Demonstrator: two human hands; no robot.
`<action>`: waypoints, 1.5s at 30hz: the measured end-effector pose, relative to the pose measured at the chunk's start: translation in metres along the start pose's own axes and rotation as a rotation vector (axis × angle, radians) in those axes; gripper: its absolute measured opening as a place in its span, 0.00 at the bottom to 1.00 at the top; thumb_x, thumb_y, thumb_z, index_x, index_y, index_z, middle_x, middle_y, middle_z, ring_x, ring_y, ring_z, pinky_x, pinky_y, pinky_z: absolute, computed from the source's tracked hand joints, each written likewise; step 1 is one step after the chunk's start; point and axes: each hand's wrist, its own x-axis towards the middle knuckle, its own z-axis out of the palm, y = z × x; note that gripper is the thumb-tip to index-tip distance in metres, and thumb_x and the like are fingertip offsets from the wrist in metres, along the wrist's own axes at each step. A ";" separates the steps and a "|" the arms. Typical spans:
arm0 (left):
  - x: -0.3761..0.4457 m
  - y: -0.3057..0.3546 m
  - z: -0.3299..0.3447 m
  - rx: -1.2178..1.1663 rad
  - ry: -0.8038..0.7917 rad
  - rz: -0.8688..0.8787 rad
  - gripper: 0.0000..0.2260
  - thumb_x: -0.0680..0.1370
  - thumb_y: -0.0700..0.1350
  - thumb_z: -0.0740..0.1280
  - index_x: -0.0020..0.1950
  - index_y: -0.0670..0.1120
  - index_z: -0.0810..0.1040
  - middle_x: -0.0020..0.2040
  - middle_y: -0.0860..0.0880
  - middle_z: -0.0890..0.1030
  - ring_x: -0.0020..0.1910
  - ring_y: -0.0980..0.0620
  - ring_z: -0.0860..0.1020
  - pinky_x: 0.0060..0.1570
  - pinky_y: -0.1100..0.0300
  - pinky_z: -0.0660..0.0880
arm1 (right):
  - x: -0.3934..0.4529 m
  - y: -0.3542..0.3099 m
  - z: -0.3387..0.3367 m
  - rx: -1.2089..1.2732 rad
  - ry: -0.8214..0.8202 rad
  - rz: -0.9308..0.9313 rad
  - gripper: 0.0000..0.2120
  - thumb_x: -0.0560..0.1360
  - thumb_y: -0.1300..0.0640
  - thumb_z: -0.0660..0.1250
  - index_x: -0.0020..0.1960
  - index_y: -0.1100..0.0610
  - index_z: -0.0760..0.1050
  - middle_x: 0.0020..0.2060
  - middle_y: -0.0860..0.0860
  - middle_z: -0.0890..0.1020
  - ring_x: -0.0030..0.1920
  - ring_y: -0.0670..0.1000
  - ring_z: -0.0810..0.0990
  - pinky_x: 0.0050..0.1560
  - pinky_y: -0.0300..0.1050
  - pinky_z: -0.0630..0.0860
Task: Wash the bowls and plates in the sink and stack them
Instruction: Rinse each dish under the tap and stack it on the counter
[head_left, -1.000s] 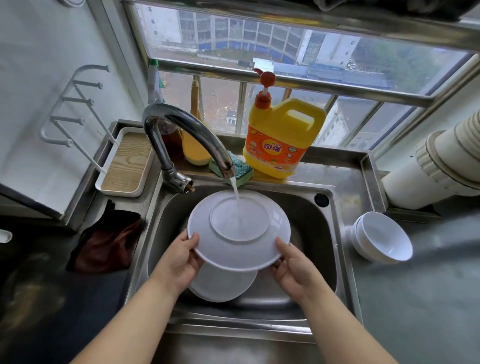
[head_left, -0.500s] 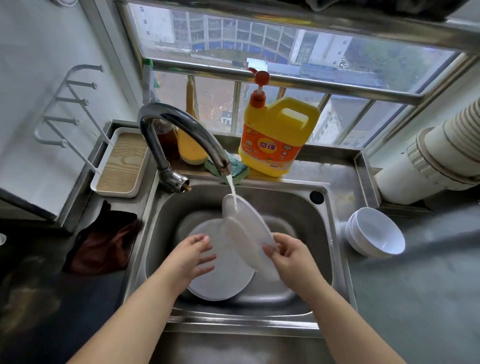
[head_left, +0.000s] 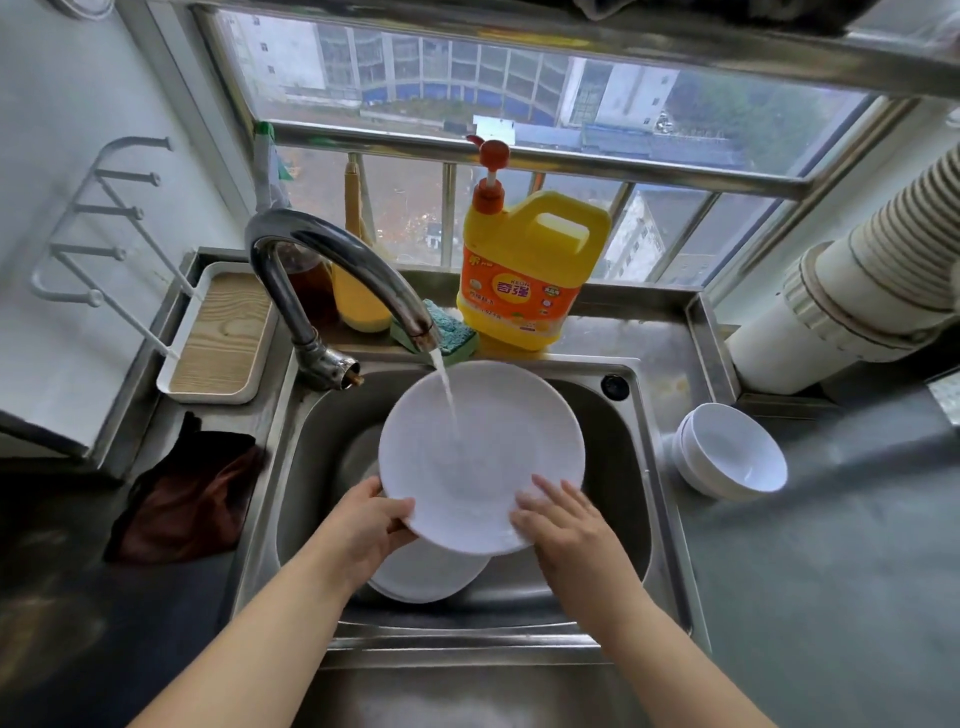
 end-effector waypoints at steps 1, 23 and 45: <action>0.000 -0.002 0.001 -0.018 0.008 0.027 0.15 0.78 0.29 0.60 0.63 0.39 0.70 0.58 0.40 0.78 0.52 0.42 0.79 0.42 0.53 0.78 | -0.003 0.004 0.003 0.020 0.036 0.065 0.22 0.60 0.72 0.76 0.51 0.56 0.82 0.57 0.53 0.82 0.64 0.58 0.76 0.68 0.53 0.67; -0.009 0.025 -0.002 0.003 -0.027 0.382 0.11 0.79 0.34 0.61 0.58 0.46 0.77 0.46 0.49 0.85 0.48 0.50 0.83 0.42 0.58 0.79 | 0.049 0.006 -0.010 1.474 0.088 1.128 0.11 0.80 0.57 0.60 0.61 0.56 0.74 0.51 0.54 0.82 0.48 0.54 0.82 0.41 0.45 0.80; -0.017 -0.001 0.044 0.114 -0.003 -0.020 0.09 0.79 0.31 0.56 0.44 0.34 0.75 0.42 0.40 0.80 0.40 0.47 0.79 0.31 0.62 0.80 | 0.008 0.018 -0.073 1.006 0.162 1.174 0.05 0.77 0.61 0.63 0.45 0.61 0.76 0.39 0.60 0.82 0.40 0.56 0.82 0.36 0.47 0.81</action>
